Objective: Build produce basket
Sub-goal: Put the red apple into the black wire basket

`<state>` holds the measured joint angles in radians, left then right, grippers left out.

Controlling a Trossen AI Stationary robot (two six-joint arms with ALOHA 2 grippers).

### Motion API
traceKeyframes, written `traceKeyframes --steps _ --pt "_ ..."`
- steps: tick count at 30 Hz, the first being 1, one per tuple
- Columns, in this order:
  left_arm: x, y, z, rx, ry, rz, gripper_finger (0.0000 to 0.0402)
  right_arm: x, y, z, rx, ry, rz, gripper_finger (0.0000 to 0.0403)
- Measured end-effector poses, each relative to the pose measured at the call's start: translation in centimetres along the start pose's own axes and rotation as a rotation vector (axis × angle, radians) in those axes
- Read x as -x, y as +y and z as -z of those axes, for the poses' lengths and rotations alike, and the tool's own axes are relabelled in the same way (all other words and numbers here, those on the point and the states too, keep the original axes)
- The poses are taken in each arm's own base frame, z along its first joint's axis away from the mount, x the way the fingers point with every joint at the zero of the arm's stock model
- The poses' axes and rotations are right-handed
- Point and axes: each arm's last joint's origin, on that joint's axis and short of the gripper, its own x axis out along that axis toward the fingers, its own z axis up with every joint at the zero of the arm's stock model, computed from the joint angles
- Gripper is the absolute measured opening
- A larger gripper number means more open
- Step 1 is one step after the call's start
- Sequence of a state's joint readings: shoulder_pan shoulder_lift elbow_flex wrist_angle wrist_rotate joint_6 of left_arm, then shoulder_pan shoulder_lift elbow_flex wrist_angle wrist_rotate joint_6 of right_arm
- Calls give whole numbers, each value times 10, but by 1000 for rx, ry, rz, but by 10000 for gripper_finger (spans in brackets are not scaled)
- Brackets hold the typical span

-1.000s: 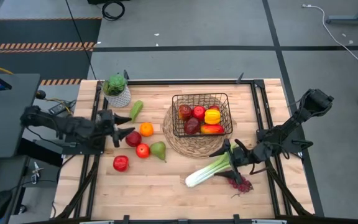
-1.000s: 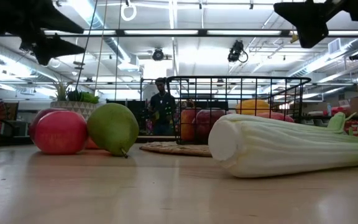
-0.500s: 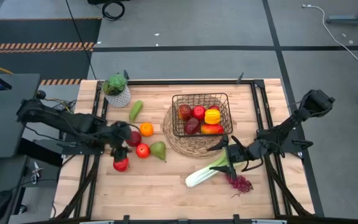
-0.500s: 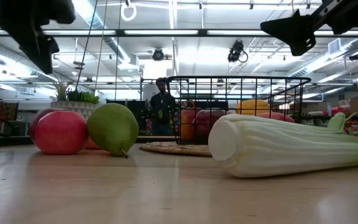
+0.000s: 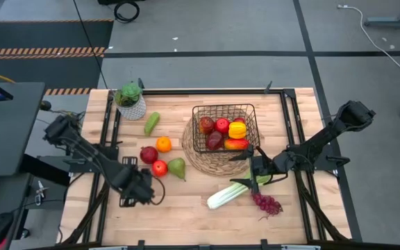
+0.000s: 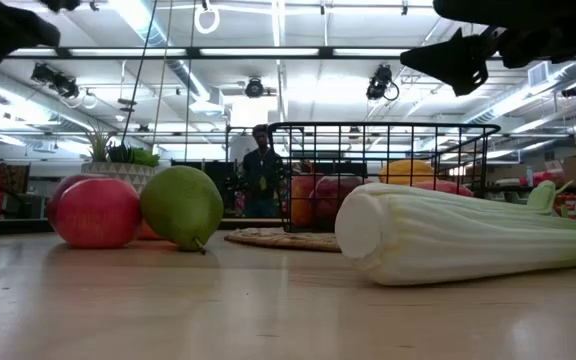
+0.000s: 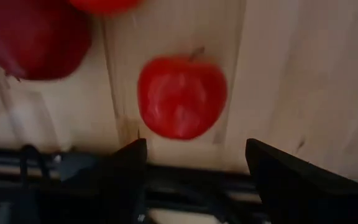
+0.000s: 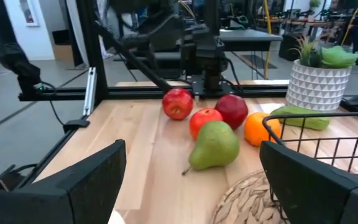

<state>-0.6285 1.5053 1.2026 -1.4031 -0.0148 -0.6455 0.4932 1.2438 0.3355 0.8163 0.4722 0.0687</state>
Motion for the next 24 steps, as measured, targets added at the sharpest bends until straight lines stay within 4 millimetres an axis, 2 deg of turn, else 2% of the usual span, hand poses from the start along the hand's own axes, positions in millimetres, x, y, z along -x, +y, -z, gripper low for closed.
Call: traceKeyframes --steps 6,12,17,24 --pt "-17 -19 4 -63 121 -94 288 0 0 0 -25 3 -34 373" --pt "-28 -26 -1 -58 120 -81 338 0 0 0 -27 1 -36 373" --pt "-49 -25 3 -58 162 -60 368 0 1 0 -44 5 -62 373" --pt "-74 -15 13 -104 230 -123 382 0 1 0 -52 8 -72 373"
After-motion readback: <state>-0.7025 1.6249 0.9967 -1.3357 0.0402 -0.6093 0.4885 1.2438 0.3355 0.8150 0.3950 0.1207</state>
